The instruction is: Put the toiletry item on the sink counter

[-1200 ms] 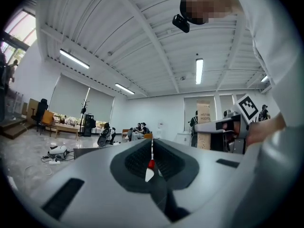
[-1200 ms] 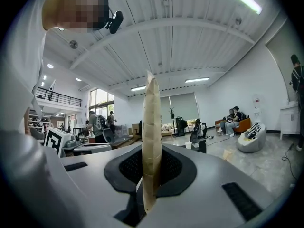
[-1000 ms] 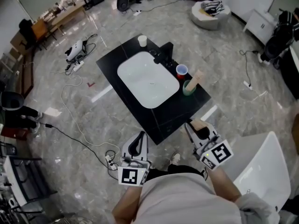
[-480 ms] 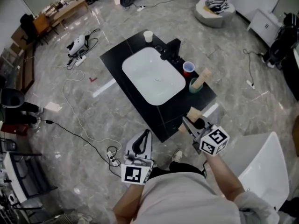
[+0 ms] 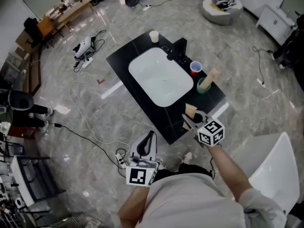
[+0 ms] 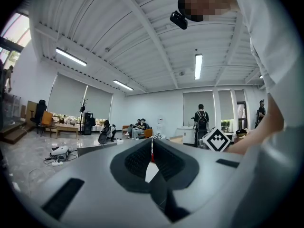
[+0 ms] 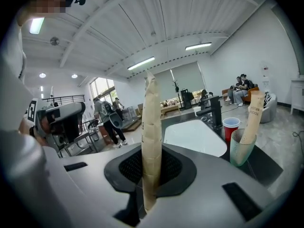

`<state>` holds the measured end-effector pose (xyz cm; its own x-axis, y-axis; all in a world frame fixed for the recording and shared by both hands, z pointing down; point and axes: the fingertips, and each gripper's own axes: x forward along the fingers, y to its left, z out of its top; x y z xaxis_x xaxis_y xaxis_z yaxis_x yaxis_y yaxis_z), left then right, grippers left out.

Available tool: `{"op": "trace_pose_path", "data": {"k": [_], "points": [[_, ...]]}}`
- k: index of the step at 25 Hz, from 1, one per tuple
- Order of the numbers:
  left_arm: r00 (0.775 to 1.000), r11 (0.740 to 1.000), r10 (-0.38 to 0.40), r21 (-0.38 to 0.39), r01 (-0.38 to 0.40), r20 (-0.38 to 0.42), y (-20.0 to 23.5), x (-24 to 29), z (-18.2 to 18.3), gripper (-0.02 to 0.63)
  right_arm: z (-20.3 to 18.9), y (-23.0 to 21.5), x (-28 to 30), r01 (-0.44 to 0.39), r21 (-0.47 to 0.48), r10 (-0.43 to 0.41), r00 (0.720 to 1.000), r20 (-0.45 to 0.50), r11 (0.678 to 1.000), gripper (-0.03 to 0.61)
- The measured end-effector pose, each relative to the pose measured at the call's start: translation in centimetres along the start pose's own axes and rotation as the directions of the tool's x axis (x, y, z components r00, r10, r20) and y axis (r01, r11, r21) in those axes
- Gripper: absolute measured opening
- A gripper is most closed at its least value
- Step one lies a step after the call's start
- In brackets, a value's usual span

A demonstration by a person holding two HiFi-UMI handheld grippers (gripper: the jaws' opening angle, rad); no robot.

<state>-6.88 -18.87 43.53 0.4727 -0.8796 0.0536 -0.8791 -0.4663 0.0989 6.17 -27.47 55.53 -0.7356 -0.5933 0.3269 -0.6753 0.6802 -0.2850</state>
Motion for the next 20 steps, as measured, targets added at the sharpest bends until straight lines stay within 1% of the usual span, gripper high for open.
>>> {"op": "trace_pose_path", "data": {"k": [3,8,13,16,20], "points": [[1.000,1.000,0.000,-0.001,0.000,-0.008,-0.1,0.1,-0.2,0.012,-1.0,-0.4,0.9,-0.003,0.029,0.003,1.000,-0.005,1.000,0.057],[1.000,1.000,0.001,-0.006,-0.002,-0.028,-0.2,0.4,-0.9,0.012,-3.4,-1.7,2.5,0.002,0.037,0.001,0.996,-0.087,0.999,0.057],[0.999,1.000,0.010,-0.012,-0.010,-0.041,0.0,0.9,-1.5,0.012,-4.9,-3.1,3.8,0.016,0.050,-0.008,0.990,-0.141,0.999,0.057],[0.999,1.000,0.013,-0.005,-0.013,-0.039,0.0,1.1,-1.4,0.012,-5.9,-3.9,4.4,0.037,0.061,-0.026,0.985,-0.170,0.997,0.057],[0.999,1.000,0.022,-0.006,-0.022,-0.037,-0.3,1.2,-1.3,0.012,-7.0,-5.2,4.9,0.062,0.102,-0.042,0.981,-0.191,0.993,0.057]]}}
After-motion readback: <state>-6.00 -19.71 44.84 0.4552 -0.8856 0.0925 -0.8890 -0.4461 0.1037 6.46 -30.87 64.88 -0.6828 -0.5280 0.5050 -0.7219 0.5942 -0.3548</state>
